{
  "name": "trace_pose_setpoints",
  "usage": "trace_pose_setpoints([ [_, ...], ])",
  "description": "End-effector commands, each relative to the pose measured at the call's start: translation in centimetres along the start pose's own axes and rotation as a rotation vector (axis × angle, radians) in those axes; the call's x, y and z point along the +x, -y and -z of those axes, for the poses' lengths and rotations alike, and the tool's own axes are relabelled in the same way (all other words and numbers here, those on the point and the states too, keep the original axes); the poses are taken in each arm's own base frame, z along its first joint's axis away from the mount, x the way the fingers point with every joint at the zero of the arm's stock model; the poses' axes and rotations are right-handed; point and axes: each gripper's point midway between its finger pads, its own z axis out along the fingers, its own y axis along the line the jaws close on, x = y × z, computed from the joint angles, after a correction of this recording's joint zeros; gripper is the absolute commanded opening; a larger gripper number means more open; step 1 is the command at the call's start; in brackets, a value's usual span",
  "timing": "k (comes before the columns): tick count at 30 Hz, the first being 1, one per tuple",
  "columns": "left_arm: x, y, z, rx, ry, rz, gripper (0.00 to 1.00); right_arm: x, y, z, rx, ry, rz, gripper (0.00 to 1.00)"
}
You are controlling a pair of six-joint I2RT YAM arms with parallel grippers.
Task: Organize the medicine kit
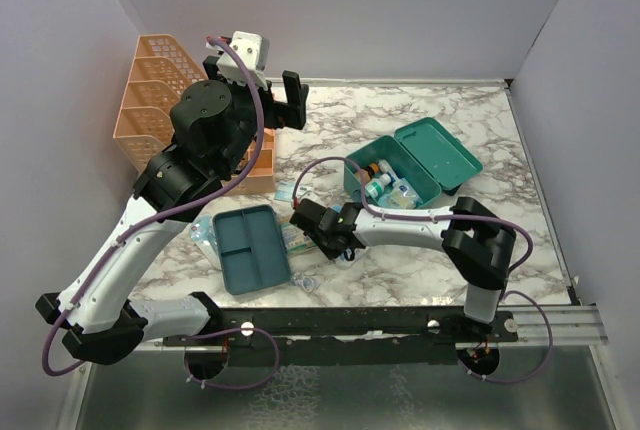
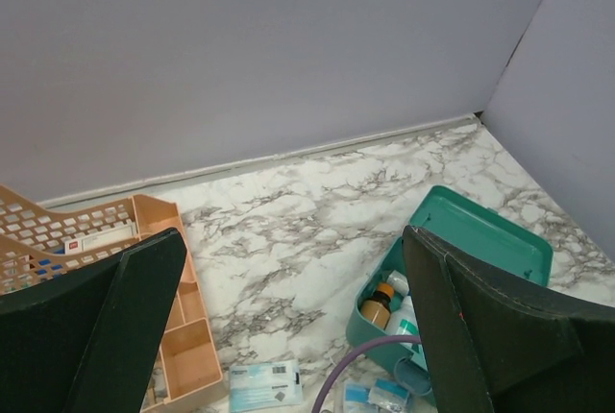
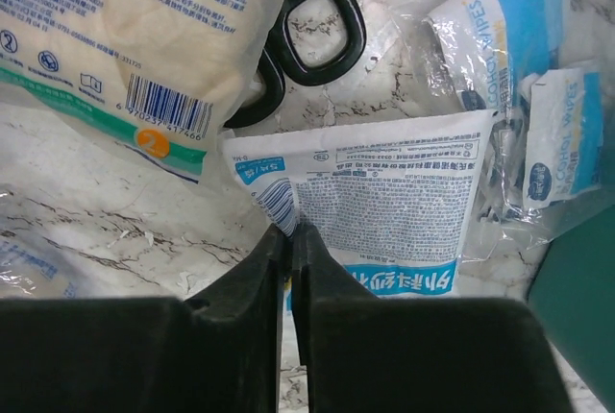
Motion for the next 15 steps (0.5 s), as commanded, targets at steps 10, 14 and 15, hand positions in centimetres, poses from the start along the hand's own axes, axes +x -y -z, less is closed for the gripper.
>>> trace_pose_setpoints([
  [10, -2.2, -1.4, 0.5, -0.058, 0.049, 0.043, 0.99, -6.4, -2.3, 9.7, -0.241, 0.196, -0.123, 0.01],
  [14, -2.4, -1.5, 0.6, -0.058, 0.054, 0.073, 0.99, -8.7, -2.9, 14.4, -0.390, 0.301, -0.121, 0.01],
  [15, -2.4, -1.6, 0.7, -0.064, 0.056, 0.079, 0.99, -9.2, -2.5, 15.4, -0.405, 0.328, -0.131, 0.01],
])
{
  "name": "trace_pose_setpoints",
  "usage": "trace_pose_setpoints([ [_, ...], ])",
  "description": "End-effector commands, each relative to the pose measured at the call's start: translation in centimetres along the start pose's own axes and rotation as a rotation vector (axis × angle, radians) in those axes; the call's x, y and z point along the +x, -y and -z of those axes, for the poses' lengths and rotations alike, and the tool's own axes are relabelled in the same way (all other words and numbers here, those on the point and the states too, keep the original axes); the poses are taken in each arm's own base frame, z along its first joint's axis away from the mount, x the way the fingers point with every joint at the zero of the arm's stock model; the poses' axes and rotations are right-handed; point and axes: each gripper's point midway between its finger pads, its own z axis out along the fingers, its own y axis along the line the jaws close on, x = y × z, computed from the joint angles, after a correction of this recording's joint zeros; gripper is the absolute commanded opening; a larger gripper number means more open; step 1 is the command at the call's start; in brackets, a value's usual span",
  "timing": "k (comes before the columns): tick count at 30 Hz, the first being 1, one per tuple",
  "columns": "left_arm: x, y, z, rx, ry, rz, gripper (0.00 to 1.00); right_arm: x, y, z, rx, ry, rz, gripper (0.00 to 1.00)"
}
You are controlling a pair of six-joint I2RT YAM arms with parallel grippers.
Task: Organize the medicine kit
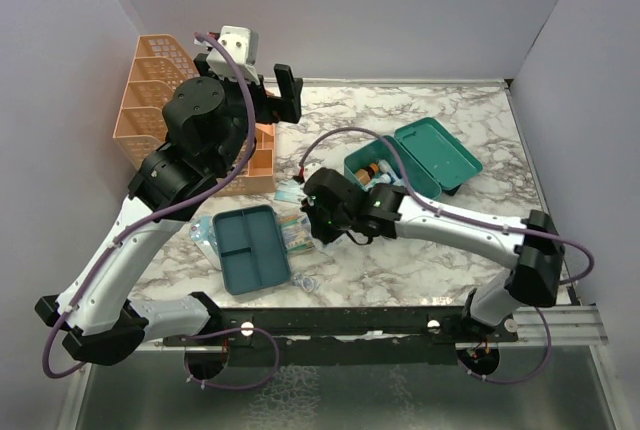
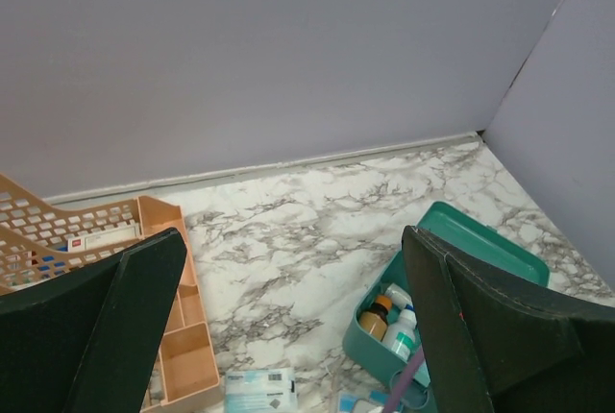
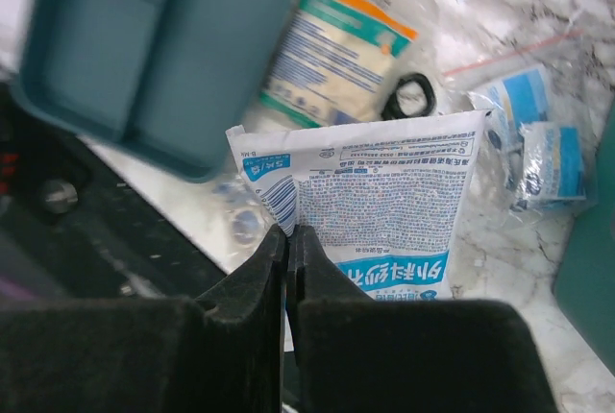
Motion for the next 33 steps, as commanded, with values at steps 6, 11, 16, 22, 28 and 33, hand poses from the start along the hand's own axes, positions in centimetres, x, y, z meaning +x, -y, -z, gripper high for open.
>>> trace_pose_setpoints([
  [6, -1.8, -1.3, 0.7, -0.057, 0.066, 0.084, 0.99, -7.6, 0.7, 9.0, -0.140, 0.263, -0.101, 0.01],
  [11, -0.8, -0.6, 0.3, -0.027, 0.045, 0.092, 0.99, -9.3, 6.4, 11.1, 0.044, 0.318, -0.201, 0.01],
  [16, 1.7, 0.2, -0.7, -0.003, -0.012, 0.109, 0.99, -9.7, 13.6, 12.8, 0.227, 0.339, -0.259, 0.01],
  [22, 6.3, 1.4, -2.6, 0.041, -0.124, 0.136, 0.98, -8.6, 18.5, 12.0, 0.310, 0.295, -0.226, 0.01],
  [28, 12.0, 2.1, -4.3, 0.098, -0.257, 0.181, 0.98, -5.9, 20.0, 8.1, 0.264, 0.181, -0.169, 0.01],
  [33, 17.5, 1.9, -5.4, 0.134, -0.339, 0.183, 0.98, -4.1, 21.4, 5.7, 0.267, 0.108, -0.165, 0.01],
])
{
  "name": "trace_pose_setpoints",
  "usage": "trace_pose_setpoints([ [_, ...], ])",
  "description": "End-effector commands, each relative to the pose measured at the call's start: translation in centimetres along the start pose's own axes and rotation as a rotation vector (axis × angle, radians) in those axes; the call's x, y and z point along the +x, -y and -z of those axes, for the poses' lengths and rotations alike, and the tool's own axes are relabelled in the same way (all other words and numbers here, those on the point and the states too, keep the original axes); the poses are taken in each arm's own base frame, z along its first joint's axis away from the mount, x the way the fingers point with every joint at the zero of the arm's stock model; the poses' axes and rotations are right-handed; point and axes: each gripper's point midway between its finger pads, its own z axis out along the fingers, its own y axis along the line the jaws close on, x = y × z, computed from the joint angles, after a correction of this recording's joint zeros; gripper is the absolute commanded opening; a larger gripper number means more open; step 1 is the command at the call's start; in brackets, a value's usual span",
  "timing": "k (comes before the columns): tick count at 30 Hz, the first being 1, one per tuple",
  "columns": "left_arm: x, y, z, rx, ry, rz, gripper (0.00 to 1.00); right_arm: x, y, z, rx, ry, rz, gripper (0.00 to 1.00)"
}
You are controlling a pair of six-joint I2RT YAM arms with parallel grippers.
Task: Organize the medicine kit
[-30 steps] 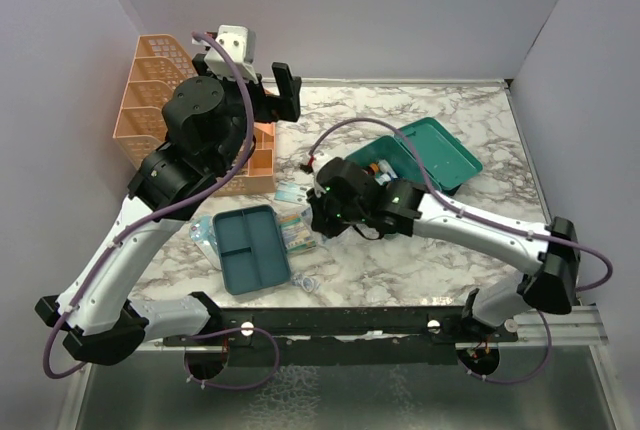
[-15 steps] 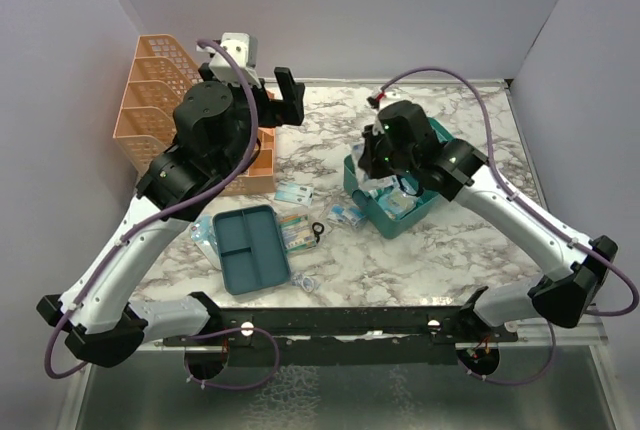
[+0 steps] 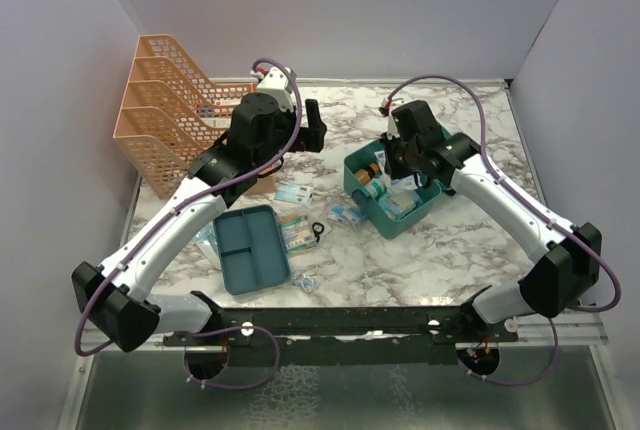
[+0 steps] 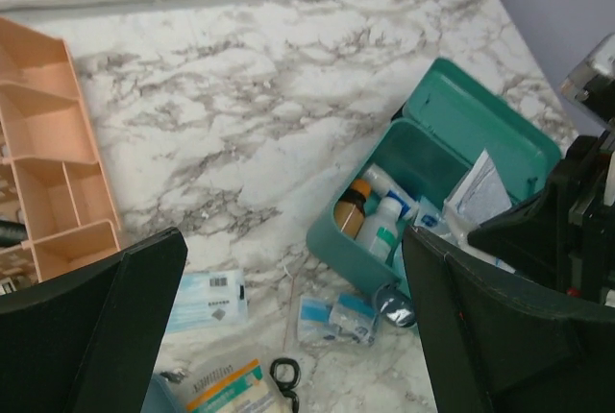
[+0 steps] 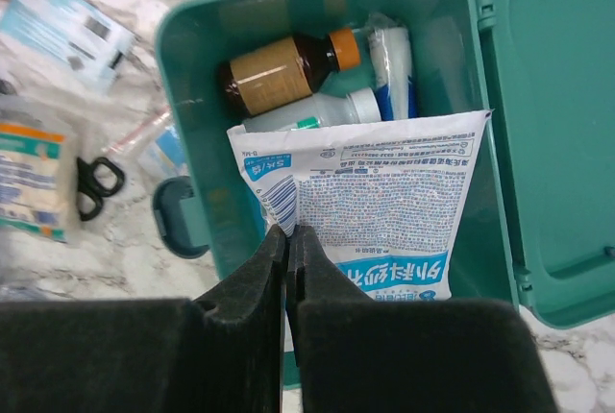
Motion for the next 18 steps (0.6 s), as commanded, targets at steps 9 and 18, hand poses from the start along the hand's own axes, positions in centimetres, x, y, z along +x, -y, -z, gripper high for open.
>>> trace_pose_setpoints([
  [9, 8.6, -1.6, -6.5, 0.137, -0.146, 0.026, 0.97, 3.9, 0.6, -5.7, -0.025, -0.146, 0.131, 0.01],
  [18, 9.4, -2.9, -9.1, 0.129, -0.161, -0.078, 0.95, 7.0, 0.8, -7.0, -0.042, -0.216, 0.188, 0.01],
])
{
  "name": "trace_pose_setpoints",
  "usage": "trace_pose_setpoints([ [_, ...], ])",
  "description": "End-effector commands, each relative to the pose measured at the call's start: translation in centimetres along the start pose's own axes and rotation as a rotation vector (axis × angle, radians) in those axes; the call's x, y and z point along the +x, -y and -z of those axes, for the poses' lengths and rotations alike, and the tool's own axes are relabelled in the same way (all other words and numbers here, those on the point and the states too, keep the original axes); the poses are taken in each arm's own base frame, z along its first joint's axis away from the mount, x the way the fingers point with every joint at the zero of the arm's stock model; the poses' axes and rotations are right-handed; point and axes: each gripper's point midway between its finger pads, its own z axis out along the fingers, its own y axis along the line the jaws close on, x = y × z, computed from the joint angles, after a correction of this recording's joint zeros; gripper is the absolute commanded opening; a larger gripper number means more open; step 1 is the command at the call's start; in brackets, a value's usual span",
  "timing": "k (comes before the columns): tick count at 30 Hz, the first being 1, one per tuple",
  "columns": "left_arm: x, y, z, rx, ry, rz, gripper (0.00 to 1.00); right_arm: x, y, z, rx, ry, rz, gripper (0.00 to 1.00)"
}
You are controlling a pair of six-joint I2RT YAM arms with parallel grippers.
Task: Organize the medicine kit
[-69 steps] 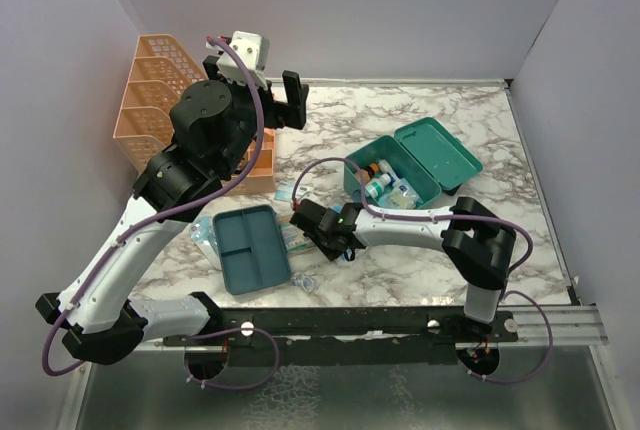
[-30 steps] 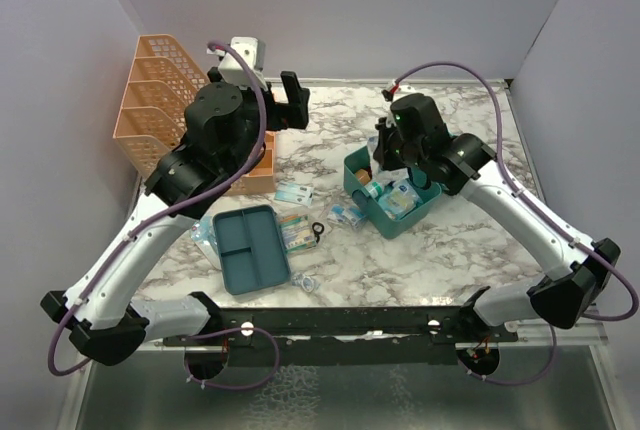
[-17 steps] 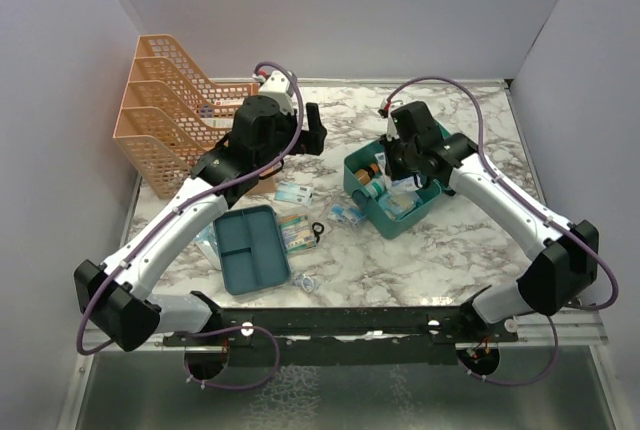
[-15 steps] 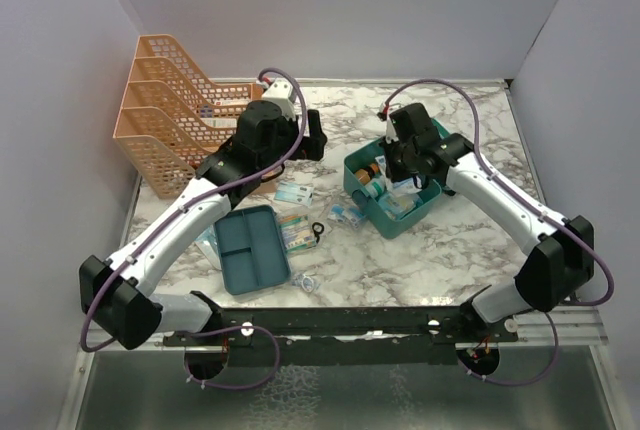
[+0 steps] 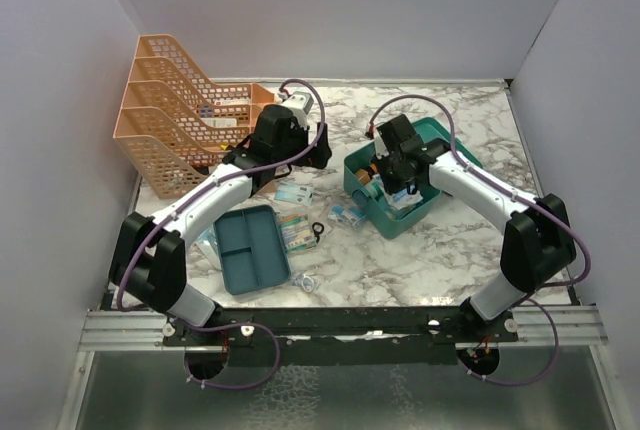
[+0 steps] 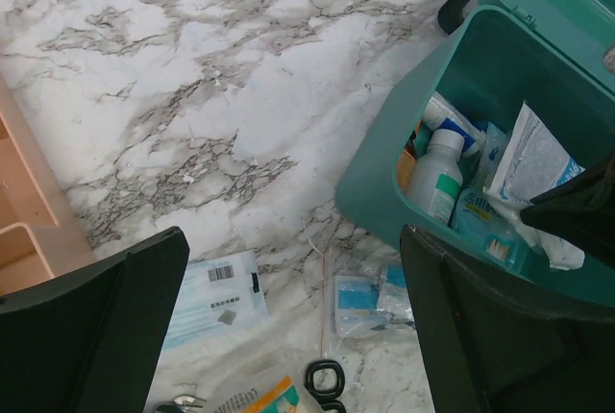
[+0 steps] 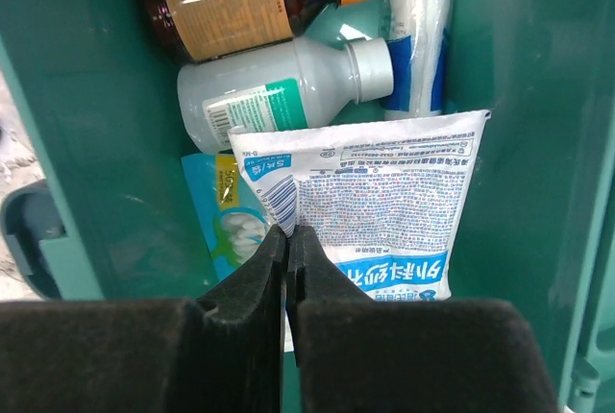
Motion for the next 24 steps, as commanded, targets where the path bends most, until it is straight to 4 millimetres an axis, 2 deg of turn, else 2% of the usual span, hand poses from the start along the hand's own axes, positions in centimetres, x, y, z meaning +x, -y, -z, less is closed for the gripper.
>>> trace_pose_setpoints([
  [1, -3.3, 0.3, -0.5, 0.033, 0.099, -0.060, 0.95, 0.5, -0.6, -0.9, -0.047, 0.015, 0.059, 0.01],
  [8, -5.0, -0.2, -1.7, 0.023, 0.132, -0.068, 0.95, 2.4, -0.7, -2.6, -0.054, -0.036, 0.094, 0.01],
  [17, -4.9, -0.6, -2.3, 0.013, 0.119, -0.065, 0.95, 4.9, -0.5, -3.5, -0.050, -0.105, 0.121, 0.04],
  [21, -4.9, -0.7, -2.3, 0.012, 0.120, -0.062, 0.95, 5.1, -0.7, -3.6, -0.059, -0.108, 0.105, 0.10],
  [24, -4.9, -1.0, -2.2, -0.005, 0.118, -0.054, 0.95, 3.8, -0.8, -2.8, -0.059, -0.101, 0.075, 0.18],
])
